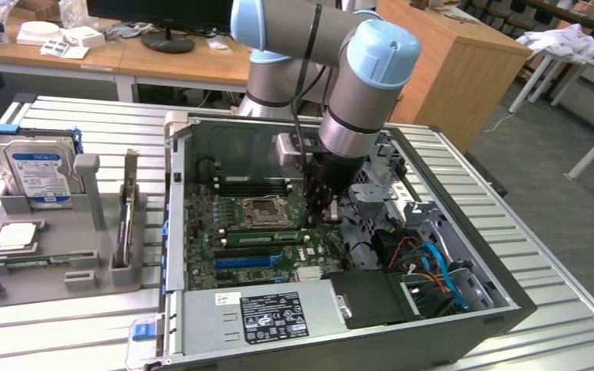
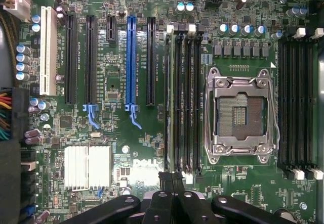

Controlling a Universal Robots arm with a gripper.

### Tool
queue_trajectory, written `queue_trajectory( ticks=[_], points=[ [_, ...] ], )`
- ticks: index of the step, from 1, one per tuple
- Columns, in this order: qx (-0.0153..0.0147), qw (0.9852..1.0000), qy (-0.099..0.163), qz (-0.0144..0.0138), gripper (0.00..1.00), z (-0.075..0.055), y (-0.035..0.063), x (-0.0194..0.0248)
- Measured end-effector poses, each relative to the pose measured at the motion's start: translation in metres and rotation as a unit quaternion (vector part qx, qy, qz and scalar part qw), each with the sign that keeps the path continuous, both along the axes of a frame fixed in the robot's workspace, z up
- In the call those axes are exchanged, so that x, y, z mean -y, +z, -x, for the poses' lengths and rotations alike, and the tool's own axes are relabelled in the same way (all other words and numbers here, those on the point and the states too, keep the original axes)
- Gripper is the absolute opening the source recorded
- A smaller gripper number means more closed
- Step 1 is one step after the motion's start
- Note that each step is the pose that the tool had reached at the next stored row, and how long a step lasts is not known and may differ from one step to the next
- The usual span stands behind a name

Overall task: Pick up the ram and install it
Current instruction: 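Press down the ram until it locks into place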

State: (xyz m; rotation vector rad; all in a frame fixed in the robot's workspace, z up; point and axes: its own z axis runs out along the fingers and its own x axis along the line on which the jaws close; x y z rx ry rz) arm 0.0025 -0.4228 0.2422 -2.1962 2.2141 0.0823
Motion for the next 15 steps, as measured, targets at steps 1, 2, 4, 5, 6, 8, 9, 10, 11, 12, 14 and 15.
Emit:
queue_trajectory(
  ticks=[1, 2, 4, 5, 6, 8, 9, 10, 11, 12, 14, 15],
  points=[
    [0.0000, 1.0000, 0.000, 0.0000, 0.11, 0.0000, -0.0007, 0.0000],
    [0.0000, 1.0000, 0.000, 0.0000, 0.11, 0.0000, -0.0013, 0.0000],
    [0.0000, 1.0000, 0.000, 0.0000, 0.11, 0.0000, -0.0024, 0.0000],
    [0.0000, 1.0000, 0.000, 0.0000, 0.11, 0.0000, -0.0030, 0.0000],
    [0.0000, 1.0000, 0.000, 0.0000, 0.11, 0.0000, -0.0036, 0.0000],
    [0.0000, 1.0000, 0.000, 0.0000, 0.11, 0.0000, -0.0047, 0.0000],
    [0.0000, 1.0000, 0.000, 0.0001, 0.11, 0.0000, -0.0050, 0.0000],
    [-0.0001, 1.0000, 0.000, 0.0001, 0.11, 0.0000, -0.0050, 0.0001],
    [-0.0001, 1.0000, 0.000, 0.0001, 0.11, 0.0000, -0.0050, 0.0000],
    [-0.0001, 1.0000, 0.000, 0.0001, 0.11, 0.0000, -0.0050, 0.0000],
    [0.0000, 1.0000, 0.000, 0.0000, 0.11, 0.0000, -0.0051, 0.0000],
    [0.0000, 1.0000, 0.000, 0.0000, 0.11, 0.0000, -0.0051, 0.0000]
  ],
)
